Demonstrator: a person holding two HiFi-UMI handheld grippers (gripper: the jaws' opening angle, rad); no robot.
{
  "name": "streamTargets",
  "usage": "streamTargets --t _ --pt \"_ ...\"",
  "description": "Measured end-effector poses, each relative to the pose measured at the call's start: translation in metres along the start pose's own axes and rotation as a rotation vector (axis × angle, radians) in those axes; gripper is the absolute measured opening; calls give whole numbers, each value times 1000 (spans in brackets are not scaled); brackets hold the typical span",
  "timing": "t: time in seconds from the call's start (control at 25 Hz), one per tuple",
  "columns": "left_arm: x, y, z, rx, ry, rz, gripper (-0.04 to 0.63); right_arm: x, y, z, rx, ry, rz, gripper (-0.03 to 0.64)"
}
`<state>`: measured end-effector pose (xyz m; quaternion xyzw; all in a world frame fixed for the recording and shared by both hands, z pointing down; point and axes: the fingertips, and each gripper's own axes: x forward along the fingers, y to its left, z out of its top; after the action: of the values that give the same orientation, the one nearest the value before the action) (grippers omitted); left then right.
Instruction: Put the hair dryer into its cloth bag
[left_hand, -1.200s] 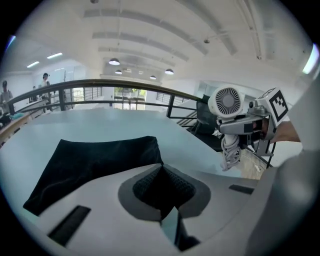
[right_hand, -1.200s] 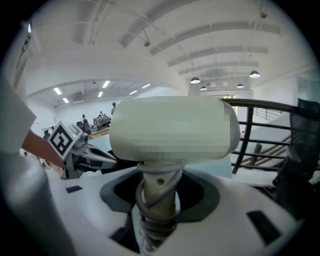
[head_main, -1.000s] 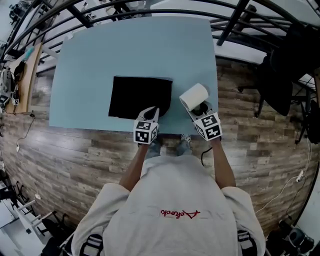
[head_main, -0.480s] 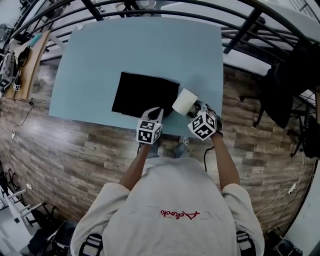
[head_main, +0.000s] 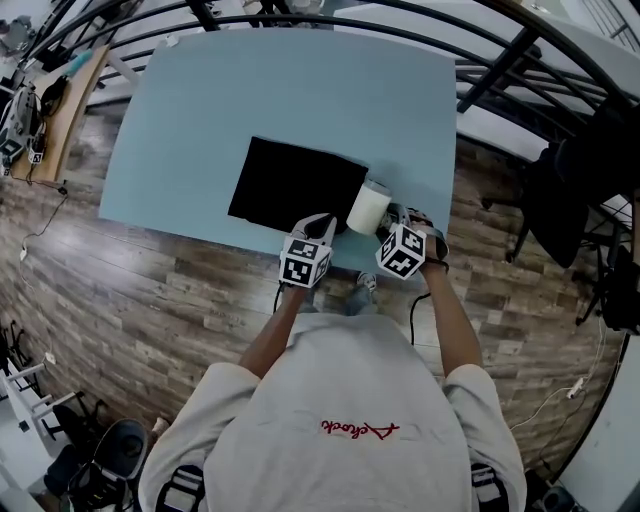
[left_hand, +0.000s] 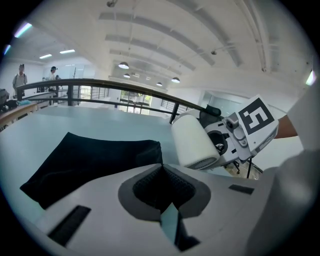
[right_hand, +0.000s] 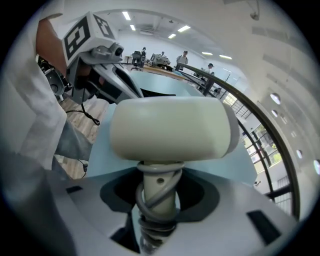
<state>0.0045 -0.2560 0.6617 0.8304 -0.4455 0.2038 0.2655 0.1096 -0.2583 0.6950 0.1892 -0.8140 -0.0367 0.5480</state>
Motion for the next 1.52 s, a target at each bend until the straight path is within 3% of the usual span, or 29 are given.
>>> streamTargets --t 0.88,1.52 --pt "1 -5 6 -27 -36 -20 14 49 23 -12 -64 239 236 201" --pt "-4 -6 15 -39 -94 -24 14 52 44 -28 -86 327 376 201"
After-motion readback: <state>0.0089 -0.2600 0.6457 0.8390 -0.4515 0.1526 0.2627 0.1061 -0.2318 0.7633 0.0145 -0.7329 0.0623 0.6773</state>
